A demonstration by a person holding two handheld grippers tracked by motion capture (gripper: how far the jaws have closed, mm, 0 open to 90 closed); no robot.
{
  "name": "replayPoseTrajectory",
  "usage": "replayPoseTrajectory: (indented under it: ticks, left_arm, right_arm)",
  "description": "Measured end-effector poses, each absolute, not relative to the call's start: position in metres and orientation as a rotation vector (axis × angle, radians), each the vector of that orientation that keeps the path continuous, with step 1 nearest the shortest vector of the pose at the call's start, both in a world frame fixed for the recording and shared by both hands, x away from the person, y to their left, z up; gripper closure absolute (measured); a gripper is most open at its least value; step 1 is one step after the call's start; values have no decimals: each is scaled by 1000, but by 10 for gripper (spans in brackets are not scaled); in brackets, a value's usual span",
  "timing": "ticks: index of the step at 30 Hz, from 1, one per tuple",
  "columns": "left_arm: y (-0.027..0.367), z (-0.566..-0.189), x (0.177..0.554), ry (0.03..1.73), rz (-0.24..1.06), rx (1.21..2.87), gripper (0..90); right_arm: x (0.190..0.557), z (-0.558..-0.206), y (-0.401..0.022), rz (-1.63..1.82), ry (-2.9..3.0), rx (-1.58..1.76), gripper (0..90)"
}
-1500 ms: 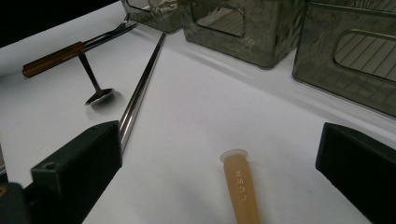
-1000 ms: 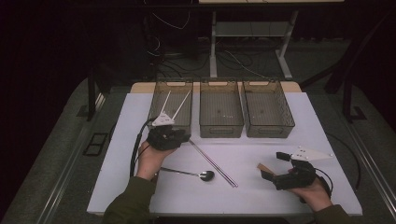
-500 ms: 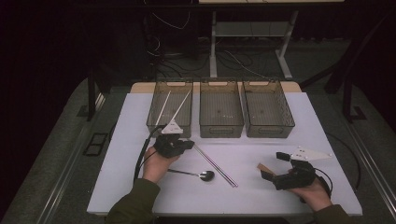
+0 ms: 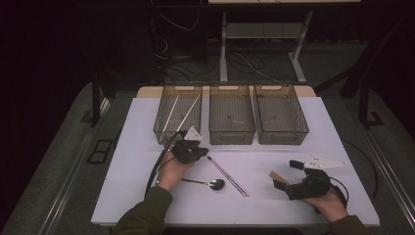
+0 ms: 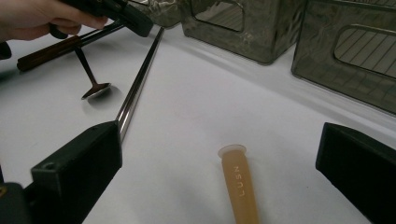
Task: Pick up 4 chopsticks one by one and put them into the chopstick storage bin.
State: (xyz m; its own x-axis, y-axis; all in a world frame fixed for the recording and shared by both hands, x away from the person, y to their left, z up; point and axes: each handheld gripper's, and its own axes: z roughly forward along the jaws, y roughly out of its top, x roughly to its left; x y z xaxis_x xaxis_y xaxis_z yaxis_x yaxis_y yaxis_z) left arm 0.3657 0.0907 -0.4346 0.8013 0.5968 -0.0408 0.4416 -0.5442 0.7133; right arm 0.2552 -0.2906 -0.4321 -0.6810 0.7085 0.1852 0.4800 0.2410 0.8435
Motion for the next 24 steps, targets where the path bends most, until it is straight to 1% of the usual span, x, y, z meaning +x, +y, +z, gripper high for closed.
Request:
replayPoseTrajectory:
  ticks: [5, 11, 24]
  left_arm:
    - [90, -438, 377, 788, 271, 2221, 896]
    - [84, -444, 385, 800, 300, 2260, 896]
    - [90, -446, 388, 851, 293, 2262, 897]
  right_arm:
    - [256, -433, -292, 1414, 2279, 1125, 7]
    - [256, -433, -290, 1405, 2282, 1126, 7]
    - [256, -433, -291, 1409, 2278, 1120, 7]
